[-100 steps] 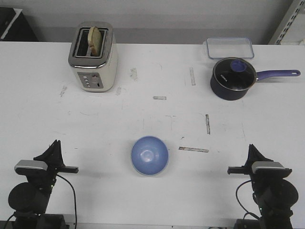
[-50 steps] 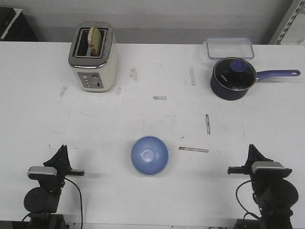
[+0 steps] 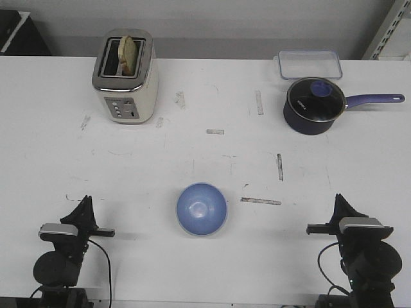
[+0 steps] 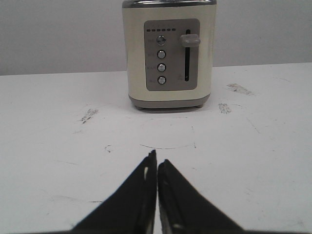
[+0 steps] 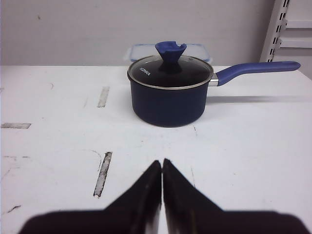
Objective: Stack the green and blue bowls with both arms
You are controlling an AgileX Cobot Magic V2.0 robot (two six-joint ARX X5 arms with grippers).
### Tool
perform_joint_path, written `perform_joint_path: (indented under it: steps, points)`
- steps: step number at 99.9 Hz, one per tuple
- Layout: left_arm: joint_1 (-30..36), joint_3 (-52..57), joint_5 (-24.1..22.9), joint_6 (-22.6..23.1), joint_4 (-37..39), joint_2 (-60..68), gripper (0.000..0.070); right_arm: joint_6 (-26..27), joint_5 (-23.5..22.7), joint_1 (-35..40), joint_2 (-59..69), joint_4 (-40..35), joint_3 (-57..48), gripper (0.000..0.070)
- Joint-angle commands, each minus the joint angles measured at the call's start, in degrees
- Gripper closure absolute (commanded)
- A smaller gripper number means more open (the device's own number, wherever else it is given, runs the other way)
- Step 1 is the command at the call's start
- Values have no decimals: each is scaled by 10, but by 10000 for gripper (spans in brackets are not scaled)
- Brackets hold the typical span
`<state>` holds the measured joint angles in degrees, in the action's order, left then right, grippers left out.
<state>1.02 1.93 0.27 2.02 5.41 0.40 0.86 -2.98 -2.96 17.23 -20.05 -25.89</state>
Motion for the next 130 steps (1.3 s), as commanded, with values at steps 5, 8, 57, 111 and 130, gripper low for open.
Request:
perform_joint_path:
  steps: [5, 8, 57, 111, 130]
  points:
    - [0, -12, 1, 1, 6, -1, 699, 2, 0, 0, 0, 8, -3, 700]
    - [0, -12, 1, 1, 6, -1, 699, 2, 0, 0, 0, 8, -3, 700]
    - [0, -12, 1, 1, 6, -1, 699, -25, 2, -1, -12, 16, 9, 700]
    - [0, -12, 1, 1, 6, -2, 699, 11, 15, 0, -172, 167, 252, 700]
    - [0, -12, 1, 1, 6, -1, 699, 17, 15, 0, -172, 175, 252, 700]
